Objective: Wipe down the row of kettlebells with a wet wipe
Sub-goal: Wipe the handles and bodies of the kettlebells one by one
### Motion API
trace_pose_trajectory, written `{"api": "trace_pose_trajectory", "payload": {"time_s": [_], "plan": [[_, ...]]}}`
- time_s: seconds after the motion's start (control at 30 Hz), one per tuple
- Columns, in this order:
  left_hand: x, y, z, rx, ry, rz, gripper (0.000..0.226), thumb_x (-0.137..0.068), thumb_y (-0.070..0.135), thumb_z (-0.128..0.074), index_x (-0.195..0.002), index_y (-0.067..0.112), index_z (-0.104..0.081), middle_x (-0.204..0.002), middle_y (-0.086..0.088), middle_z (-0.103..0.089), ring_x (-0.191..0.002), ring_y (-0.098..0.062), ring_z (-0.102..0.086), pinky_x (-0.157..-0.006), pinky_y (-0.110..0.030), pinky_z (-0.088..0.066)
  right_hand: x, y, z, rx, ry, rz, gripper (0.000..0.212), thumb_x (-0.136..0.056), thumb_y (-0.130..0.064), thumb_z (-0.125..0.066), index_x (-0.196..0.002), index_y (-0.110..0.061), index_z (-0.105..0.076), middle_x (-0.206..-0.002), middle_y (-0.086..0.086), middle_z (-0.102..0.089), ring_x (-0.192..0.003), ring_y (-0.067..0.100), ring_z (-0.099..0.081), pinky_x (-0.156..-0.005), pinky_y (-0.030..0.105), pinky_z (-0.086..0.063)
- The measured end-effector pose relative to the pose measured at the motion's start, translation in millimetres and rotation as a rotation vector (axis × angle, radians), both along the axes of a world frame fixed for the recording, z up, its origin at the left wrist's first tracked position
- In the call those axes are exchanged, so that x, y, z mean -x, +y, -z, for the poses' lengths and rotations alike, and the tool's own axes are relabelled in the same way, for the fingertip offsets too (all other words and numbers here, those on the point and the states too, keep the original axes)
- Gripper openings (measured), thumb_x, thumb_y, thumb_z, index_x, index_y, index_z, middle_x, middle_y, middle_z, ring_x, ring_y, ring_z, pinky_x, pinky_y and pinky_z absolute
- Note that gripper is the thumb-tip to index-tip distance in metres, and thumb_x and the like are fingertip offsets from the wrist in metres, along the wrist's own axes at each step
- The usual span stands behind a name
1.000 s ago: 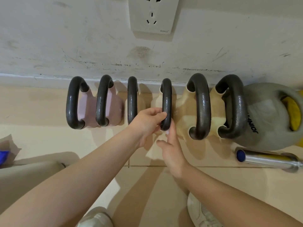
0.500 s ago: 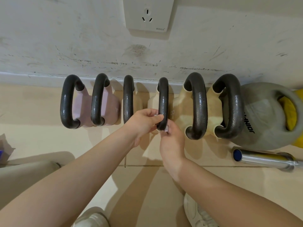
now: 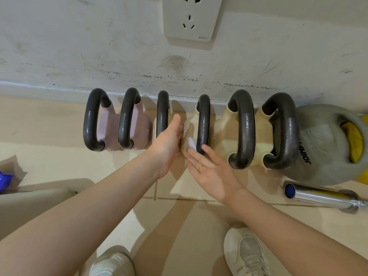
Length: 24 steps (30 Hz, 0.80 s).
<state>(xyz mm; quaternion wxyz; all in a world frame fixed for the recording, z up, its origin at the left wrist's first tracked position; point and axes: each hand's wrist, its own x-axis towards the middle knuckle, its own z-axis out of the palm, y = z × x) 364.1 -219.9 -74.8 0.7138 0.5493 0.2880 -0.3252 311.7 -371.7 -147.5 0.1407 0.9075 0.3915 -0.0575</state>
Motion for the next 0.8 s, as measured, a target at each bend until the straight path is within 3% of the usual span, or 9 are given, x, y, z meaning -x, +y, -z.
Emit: {"api": "trace_pose_trajectory", "payload": {"time_s": [0.07,0.13,0.2,0.3,0.47,0.63,0.8], "plan": [[2.5,-0.5,-0.2,-0.009,-0.003,0.002,0.068,-0.092,0.058,-0.028,-0.142,0.012,-0.035,-0.15,-0.003,-0.038,-0.123,-0.006,-0.039,-0.103,-0.024,-0.024,3.7,-2.5,2.5,0.229,-0.009,-0.12,0.037,-0.085,-0.006,-0.036,-0.101,-0.012,-0.069,-0.115,0.004,-0.069,-0.131,0.013,-0.043,-0.115,0.046,0.013],[3.4,0.0,1.1,-0.023,-0.007,0.0,0.068,-0.093,0.057,-0.027,-0.141,0.011,-0.036,-0.15,-0.002,-0.038,-0.129,-0.007,-0.037,-0.107,-0.025,-0.022,4.5,-10.8,2.3,0.278,-0.087,-0.213,0.042,-0.085,-0.007,-0.032,-0.107,-0.013,-0.067,-0.118,0.005,-0.067,-0.133,0.014,-0.041,-0.114,0.046,0.015],[3.6,1.2,5.1,-0.043,-0.015,-0.009,0.068,-0.093,0.058,-0.027,-0.141,0.011,-0.037,-0.151,-0.003,-0.037,-0.138,-0.011,-0.031,-0.112,-0.028,-0.018,-3.6,-17.4,2.0,0.176,-0.236,-0.251,0.05,-0.088,-0.003,-0.021,-0.119,-0.009,-0.06,-0.126,0.009,-0.062,-0.134,0.02,-0.039,-0.116,0.046,0.008],[4.7,2.2,8.9,-0.081,-0.028,0.002,0.07,-0.092,0.06,-0.025,-0.142,0.012,-0.036,-0.152,-0.002,-0.035,-0.141,-0.012,-0.027,-0.119,-0.034,-0.013,-14.2,-16.2,-9.3,0.069,-0.331,-0.216,0.046,-0.091,-0.001,-0.024,-0.121,-0.006,-0.058,-0.129,0.009,-0.06,-0.129,0.026,-0.046,-0.115,0.042,-0.008],[3.5,1.0,1.3,-0.052,-0.011,-0.021,0.069,-0.094,0.057,-0.025,-0.143,0.009,-0.033,-0.153,-0.007,-0.033,-0.143,-0.019,-0.025,-0.116,-0.033,-0.017,-5.5,-22.2,-2.8,0.115,-0.34,-0.32,0.043,-0.088,-0.01,-0.035,-0.125,-0.009,-0.056,-0.135,0.007,-0.054,-0.136,0.02,-0.036,-0.116,0.046,0.006],[6.6,-0.1,3.7,-0.056,-0.019,-0.029,0.07,-0.094,0.057,-0.023,-0.144,0.009,-0.031,-0.154,-0.004,-0.032,-0.144,-0.016,-0.023,-0.118,-0.032,-0.014,-8.6,-30.4,-14.8,-0.175,-0.381,-0.225,0.041,-0.091,0.0,-0.031,-0.12,-0.009,-0.06,-0.13,0.007,-0.059,-0.125,0.025,-0.05,-0.112,0.039,-0.019],[5.4,-2.9,3.3,-0.067,-0.015,-0.015,0.069,-0.094,0.056,-0.024,-0.144,0.01,-0.032,-0.154,-0.004,-0.032,-0.144,-0.017,-0.024,-0.119,-0.033,-0.013,-1.6,-39.2,-11.2,-0.204,-0.304,-0.221,0.045,-0.094,0.001,-0.025,-0.121,-0.011,-0.06,-0.13,0.005,-0.059,-0.126,0.023,-0.05,-0.112,0.039,-0.02]]}}
